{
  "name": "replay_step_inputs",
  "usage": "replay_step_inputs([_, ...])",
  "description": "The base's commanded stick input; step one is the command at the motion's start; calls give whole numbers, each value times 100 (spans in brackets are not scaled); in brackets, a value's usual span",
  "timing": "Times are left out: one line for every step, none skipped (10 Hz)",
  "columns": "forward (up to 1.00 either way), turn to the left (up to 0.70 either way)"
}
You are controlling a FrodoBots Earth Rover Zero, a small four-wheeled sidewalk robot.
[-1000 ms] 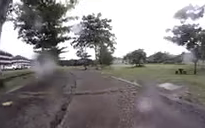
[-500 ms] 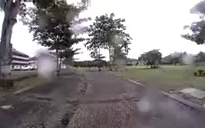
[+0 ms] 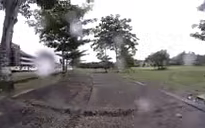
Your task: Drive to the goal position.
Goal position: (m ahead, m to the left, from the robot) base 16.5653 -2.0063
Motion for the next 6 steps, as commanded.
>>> replay_step_inputs([70,0])
replay_step_inputs([70,0])
replay_step_inputs([70,0])
replay_step_inputs([70,0])
replay_step_inputs([70,0])
replay_step_inputs([70,0])
